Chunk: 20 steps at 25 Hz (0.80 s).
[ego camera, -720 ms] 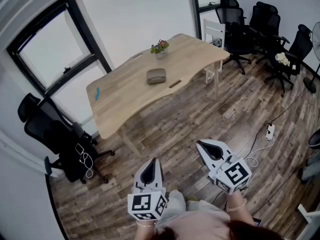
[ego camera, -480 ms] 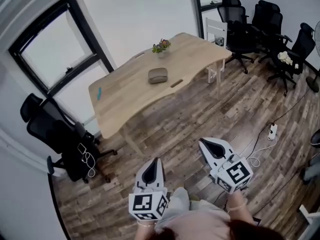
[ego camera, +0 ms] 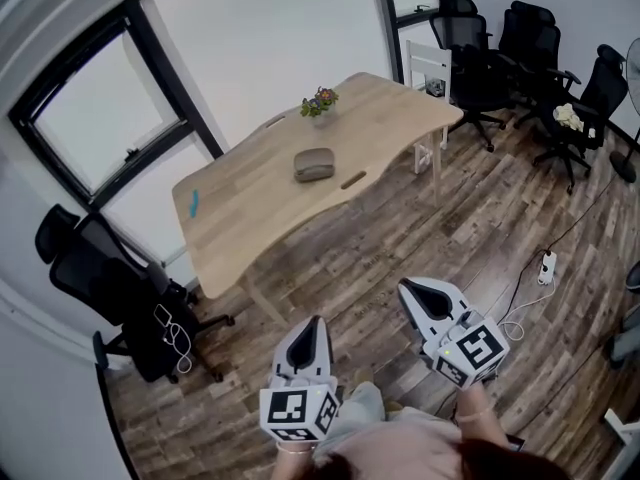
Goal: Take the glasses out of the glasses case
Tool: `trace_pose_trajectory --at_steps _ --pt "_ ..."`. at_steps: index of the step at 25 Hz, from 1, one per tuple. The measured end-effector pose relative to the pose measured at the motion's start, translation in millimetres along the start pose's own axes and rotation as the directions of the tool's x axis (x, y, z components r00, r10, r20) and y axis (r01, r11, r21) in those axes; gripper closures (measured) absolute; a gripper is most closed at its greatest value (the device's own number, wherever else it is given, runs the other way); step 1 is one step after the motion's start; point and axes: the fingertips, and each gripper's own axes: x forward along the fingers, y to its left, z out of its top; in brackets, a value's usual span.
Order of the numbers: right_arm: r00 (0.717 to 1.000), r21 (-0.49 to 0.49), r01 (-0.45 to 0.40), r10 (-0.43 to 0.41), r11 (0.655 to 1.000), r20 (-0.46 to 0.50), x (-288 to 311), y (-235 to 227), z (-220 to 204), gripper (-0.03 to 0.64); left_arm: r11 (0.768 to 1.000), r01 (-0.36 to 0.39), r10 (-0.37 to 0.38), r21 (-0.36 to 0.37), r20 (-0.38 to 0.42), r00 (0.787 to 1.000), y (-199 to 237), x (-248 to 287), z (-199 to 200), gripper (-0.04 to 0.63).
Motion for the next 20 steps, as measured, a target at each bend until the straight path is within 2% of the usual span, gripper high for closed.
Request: trace_pose_trajectory --at_steps 6,20 --pt "1.000 0.018 0.009 -0.009 1.000 -0.025 39.9 -10.1 -9.2 0.615 1.000 0.023 -0.023 -0.007 -0.004 1.000 26.0 30.8 7.4 0.594" --pt "0.998 -0.044 0.021 -0.023 0.999 -0.053 141.8 -21.4 -17.9 0.615 0.998 0.062 -0.062 -0.018 0.006 0.998 105.3 92.1 22.3 0.594"
